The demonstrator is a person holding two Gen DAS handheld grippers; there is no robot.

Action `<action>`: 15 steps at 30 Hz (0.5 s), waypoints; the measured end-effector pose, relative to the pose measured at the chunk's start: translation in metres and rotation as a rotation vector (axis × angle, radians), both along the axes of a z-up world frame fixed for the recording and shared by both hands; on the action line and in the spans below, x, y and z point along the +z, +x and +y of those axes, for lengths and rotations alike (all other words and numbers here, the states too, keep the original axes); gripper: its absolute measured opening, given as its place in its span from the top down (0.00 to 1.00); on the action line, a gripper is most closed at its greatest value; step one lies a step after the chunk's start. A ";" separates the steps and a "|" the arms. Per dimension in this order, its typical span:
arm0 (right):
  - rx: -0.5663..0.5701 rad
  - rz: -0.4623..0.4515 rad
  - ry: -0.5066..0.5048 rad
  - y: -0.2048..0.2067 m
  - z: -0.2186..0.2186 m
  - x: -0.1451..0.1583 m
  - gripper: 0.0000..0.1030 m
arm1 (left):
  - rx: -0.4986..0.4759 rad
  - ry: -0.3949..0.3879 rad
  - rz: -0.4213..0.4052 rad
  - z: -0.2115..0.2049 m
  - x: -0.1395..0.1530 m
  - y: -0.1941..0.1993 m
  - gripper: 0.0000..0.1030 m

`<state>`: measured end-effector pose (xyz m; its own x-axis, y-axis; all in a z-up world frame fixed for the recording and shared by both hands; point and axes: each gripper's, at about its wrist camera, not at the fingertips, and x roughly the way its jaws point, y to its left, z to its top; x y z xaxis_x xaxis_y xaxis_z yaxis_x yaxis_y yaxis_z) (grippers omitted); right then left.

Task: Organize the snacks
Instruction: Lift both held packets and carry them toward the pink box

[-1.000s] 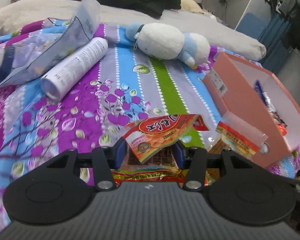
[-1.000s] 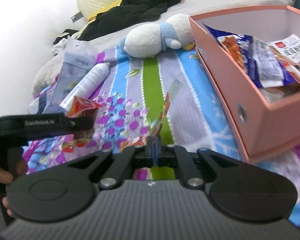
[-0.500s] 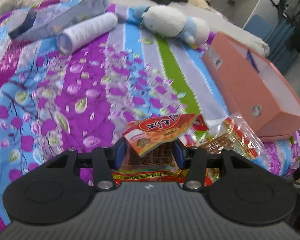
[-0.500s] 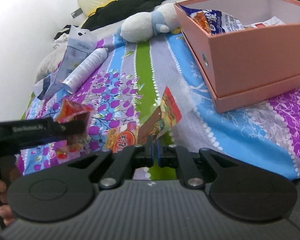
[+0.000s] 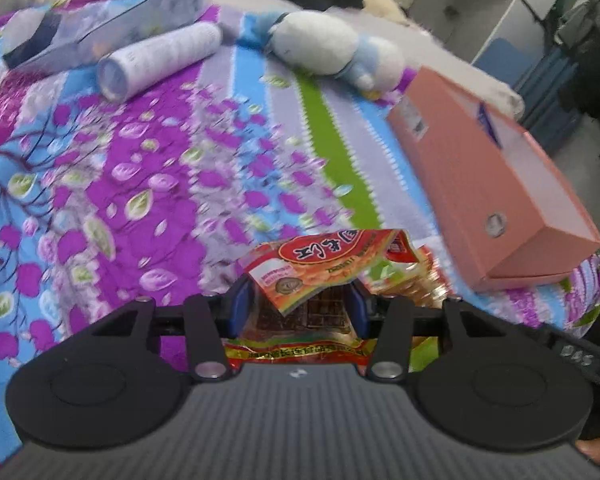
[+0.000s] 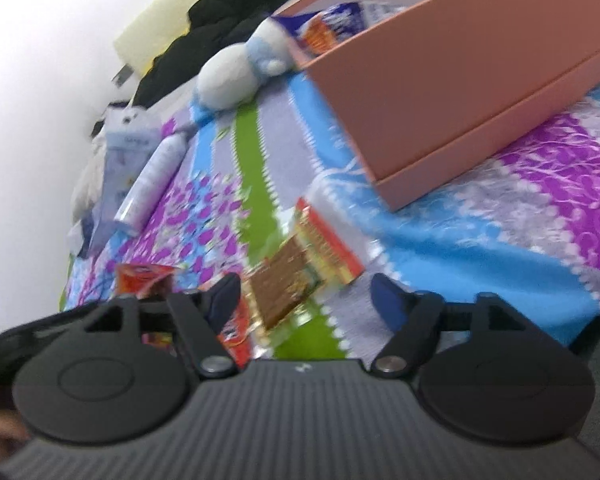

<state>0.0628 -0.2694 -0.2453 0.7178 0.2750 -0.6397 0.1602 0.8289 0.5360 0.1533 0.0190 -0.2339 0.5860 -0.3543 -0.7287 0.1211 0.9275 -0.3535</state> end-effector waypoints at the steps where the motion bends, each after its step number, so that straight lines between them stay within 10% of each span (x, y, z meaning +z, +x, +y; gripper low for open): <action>1: -0.005 0.003 0.006 0.001 -0.004 -0.003 0.27 | -0.008 -0.005 -0.002 -0.003 0.000 0.001 0.47; 15: 0.069 -0.037 0.161 0.033 -0.012 -0.021 0.34 | -0.073 0.050 0.059 -0.027 -0.034 0.016 0.47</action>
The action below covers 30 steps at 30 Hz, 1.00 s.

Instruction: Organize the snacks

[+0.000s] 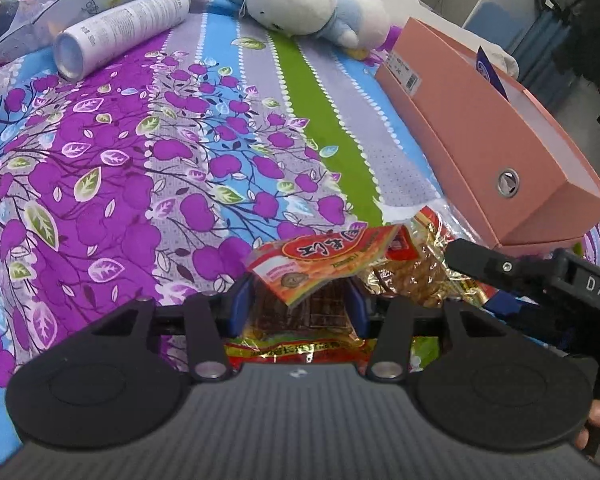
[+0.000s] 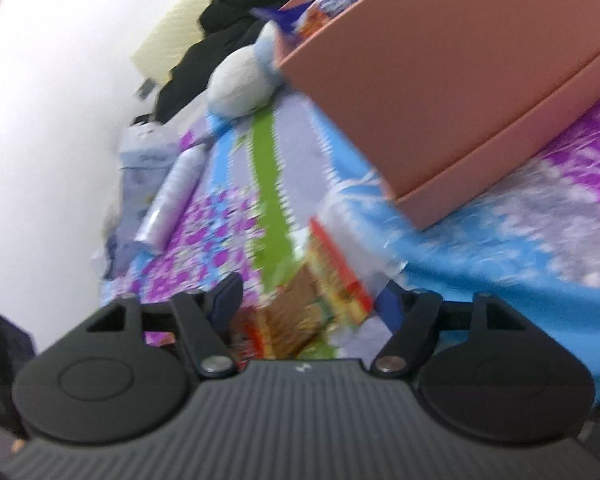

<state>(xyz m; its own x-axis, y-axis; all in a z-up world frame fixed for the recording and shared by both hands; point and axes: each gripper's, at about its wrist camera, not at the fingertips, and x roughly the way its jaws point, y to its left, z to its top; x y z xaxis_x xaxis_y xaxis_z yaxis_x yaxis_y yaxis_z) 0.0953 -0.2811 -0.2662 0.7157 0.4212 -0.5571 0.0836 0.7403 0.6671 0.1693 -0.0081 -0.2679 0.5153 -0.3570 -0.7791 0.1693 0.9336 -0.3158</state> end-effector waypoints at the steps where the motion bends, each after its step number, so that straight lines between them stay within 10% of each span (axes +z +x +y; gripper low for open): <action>1: 0.019 -0.006 0.007 0.001 0.004 0.001 0.36 | 0.001 0.002 -0.001 0.000 0.000 0.000 0.47; 7: 0.041 0.033 -0.039 0.008 0.017 -0.003 0.75 | 0.007 0.004 -0.003 -0.001 0.000 -0.003 0.47; 30: 0.093 -0.077 -0.433 -0.004 0.035 0.102 0.91 | 0.050 -0.036 -0.102 -0.004 0.089 -0.003 0.61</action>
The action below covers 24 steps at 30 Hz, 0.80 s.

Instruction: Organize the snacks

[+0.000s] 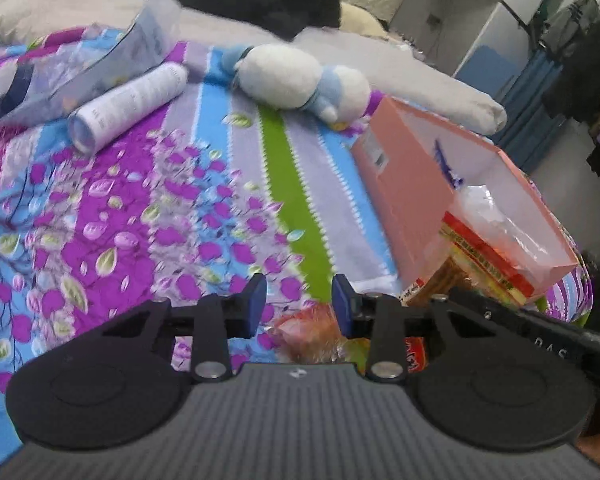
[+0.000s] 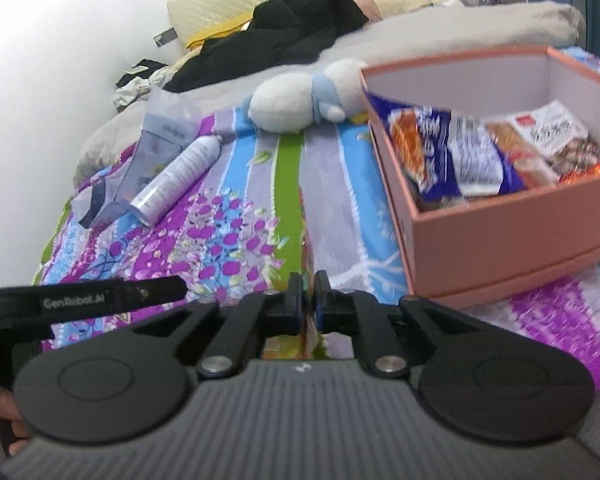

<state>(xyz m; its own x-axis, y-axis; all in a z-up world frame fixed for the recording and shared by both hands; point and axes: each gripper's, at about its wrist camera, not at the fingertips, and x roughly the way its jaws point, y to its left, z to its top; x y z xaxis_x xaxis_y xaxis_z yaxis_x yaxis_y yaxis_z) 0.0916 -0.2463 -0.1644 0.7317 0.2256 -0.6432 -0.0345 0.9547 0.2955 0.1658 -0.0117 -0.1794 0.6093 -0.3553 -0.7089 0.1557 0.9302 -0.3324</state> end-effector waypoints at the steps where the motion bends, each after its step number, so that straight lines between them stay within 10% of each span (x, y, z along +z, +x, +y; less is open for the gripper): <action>1: -0.001 -0.009 -0.010 0.000 -0.001 0.006 0.91 | -0.005 0.011 -0.003 -0.004 0.002 0.001 0.63; 10: 0.008 -0.016 0.000 -0.004 -0.016 0.010 0.91 | -0.051 -0.045 0.053 -0.008 -0.027 0.005 0.61; 15: 0.026 0.014 0.033 -0.011 -0.019 -0.009 0.91 | -0.094 -0.072 0.079 -0.005 -0.059 0.017 0.37; 24: 0.020 0.055 0.021 -0.019 -0.016 -0.034 0.91 | -0.127 -0.023 0.131 -0.011 -0.094 0.041 0.37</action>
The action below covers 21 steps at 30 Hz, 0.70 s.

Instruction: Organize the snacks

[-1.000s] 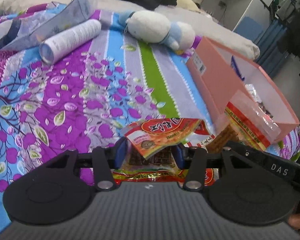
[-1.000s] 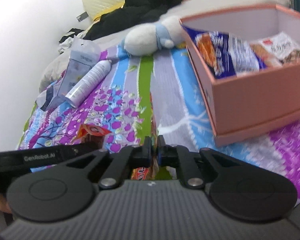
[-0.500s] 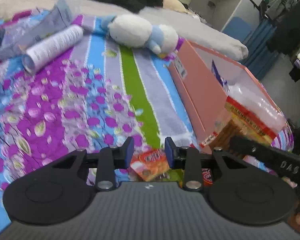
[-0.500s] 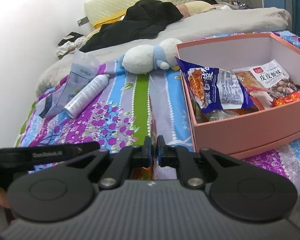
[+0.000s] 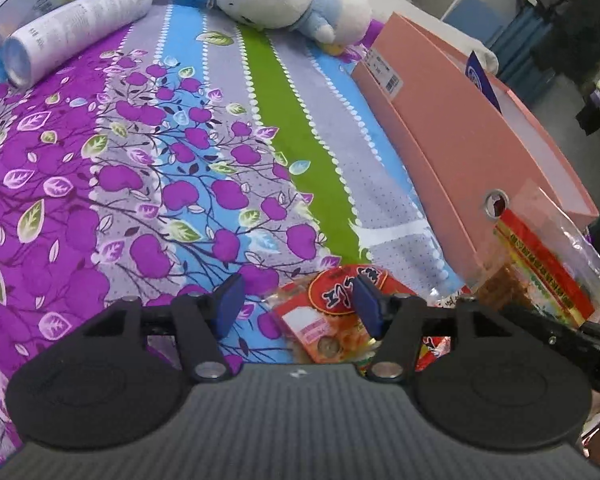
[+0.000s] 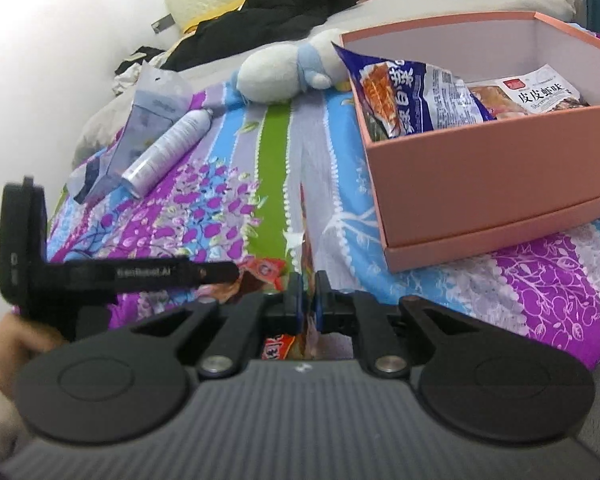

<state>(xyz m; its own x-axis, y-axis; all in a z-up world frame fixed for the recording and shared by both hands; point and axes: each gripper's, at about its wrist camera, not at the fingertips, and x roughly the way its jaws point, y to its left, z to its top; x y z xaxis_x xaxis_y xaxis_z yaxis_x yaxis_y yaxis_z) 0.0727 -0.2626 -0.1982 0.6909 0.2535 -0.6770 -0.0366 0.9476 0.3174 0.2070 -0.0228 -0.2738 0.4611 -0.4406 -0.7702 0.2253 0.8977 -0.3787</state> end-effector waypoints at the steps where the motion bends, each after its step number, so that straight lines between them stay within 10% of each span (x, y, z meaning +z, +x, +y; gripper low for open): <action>1: 0.001 0.001 -0.004 -0.001 0.000 -0.002 0.91 | -0.012 0.019 -0.005 -0.003 0.000 0.000 0.37; 11: 0.015 0.053 -0.013 0.006 0.011 -0.030 0.91 | -0.091 0.069 -0.012 -0.016 0.004 -0.002 0.38; 21: 0.006 0.052 0.018 0.006 0.006 -0.035 0.91 | -0.026 -0.293 0.102 0.012 0.002 0.001 0.41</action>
<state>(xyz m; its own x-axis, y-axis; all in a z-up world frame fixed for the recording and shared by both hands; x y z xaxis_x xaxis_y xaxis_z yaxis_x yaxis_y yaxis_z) 0.0787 -0.2570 -0.2332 0.6536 0.2698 -0.7071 -0.0249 0.9415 0.3361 0.2079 -0.0106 -0.2716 0.3737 -0.6614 -0.6503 0.1941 0.7413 -0.6425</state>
